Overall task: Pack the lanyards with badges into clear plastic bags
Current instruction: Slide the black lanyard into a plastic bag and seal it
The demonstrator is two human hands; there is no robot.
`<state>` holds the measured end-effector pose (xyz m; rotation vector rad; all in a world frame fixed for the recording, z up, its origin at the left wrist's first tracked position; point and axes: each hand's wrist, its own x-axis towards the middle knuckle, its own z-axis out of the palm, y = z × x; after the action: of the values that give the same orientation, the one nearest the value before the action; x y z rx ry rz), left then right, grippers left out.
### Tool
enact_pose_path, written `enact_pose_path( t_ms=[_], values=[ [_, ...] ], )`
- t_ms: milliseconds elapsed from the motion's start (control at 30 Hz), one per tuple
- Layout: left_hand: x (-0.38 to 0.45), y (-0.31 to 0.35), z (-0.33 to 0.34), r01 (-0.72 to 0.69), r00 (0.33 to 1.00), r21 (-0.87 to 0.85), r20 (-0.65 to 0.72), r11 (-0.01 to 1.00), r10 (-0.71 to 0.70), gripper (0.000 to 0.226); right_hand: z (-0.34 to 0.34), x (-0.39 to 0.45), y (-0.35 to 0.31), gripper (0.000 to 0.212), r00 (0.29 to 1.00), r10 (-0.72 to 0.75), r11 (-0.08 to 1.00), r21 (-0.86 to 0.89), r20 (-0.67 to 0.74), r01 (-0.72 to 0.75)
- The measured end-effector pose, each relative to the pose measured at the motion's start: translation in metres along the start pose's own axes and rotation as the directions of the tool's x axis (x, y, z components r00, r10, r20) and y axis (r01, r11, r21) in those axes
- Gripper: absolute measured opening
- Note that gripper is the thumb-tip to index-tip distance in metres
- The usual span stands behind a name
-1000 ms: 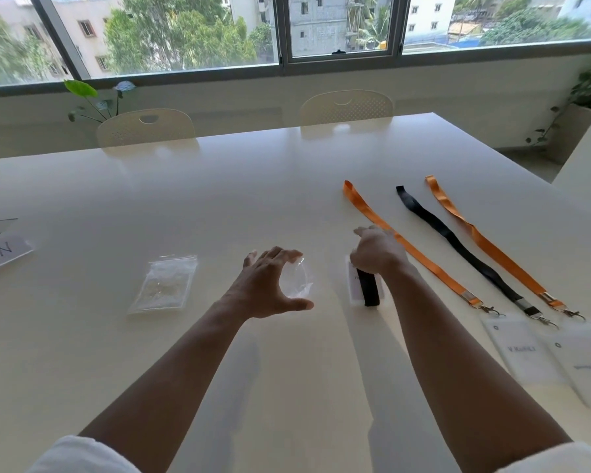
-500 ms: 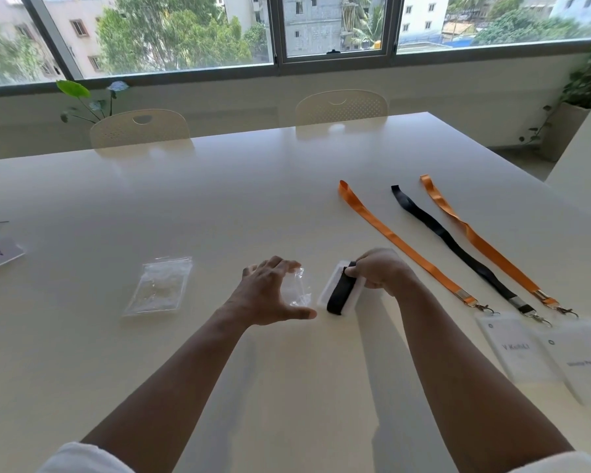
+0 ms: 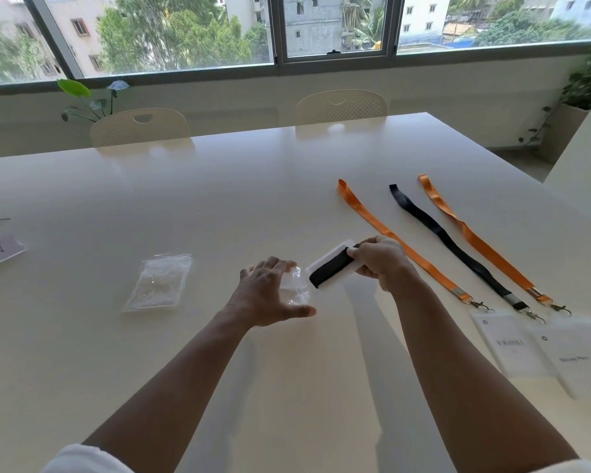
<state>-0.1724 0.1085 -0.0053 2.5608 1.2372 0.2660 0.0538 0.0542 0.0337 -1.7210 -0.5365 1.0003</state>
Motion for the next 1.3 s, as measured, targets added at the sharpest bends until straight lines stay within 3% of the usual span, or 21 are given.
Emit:
enact_pose_path(
  t_ms=[367, 433, 500, 633, 733, 933, 1033, 1133, 1300],
  values=[
    [0.000, 0.015, 0.003, 0.001, 0.999, 0.009, -0.033, 1.000, 0.000, 0.105, 0.020, -0.018, 0.015, 0.025, 0.987, 0.002, 0.998, 0.067, 0.163, -0.013],
    [0.001, 0.017, 0.001, 0.032, 0.999, -0.055, -0.032, 0.998, -0.034, 0.108, 0.021, -0.020, 0.016, 0.024, 0.982, -0.014, 0.997, 0.080, 0.189, -0.001],
    [0.002, 0.016, -0.003, 0.102, 0.994, -0.230, -0.002, 0.968, -0.105, 0.101, 0.021, -0.021, 0.014, 0.023, 0.980, -0.031, 0.995, 0.101, 0.198, 0.011],
    [0.009, 0.008, -0.011, 0.231, 0.972, -0.570, 0.095, 0.788, -0.216, 0.047, 0.019, -0.021, 0.007, 0.019, 0.978, -0.076, 0.992, 0.117, 0.194, 0.054],
    [0.011, 0.009, -0.015, 0.264, 0.959, -0.751, 0.136, 0.605, -0.251, 0.034, 0.019, -0.023, 0.001, 0.020, 0.969, -0.113, 0.987, 0.135, 0.221, 0.084],
    [0.012, 0.010, -0.017, 0.329, 0.904, -0.910, 0.226, 0.254, -0.362, 0.034, 0.021, -0.025, -0.005, 0.018, 0.953, -0.167, 0.984, 0.103, 0.253, 0.145],
    [0.013, 0.013, -0.017, 0.323, 0.898, -0.932, 0.248, 0.162, -0.363, 0.035, 0.023, -0.026, -0.007, 0.014, 0.946, -0.183, 0.983, 0.033, 0.267, 0.180],
    [0.015, 0.017, -0.018, 0.305, 0.899, -0.951, 0.269, 0.055, -0.346, 0.040, 0.025, -0.030, -0.010, 0.006, 0.930, -0.207, 0.949, -0.167, 0.305, 0.266],
    [0.016, 0.026, -0.018, 0.238, 0.880, -0.960, 0.277, -0.146, -0.386, 0.048, 0.029, -0.035, -0.015, 0.011, 0.908, -0.240, 0.875, -0.328, 0.344, 0.356]
  ],
)
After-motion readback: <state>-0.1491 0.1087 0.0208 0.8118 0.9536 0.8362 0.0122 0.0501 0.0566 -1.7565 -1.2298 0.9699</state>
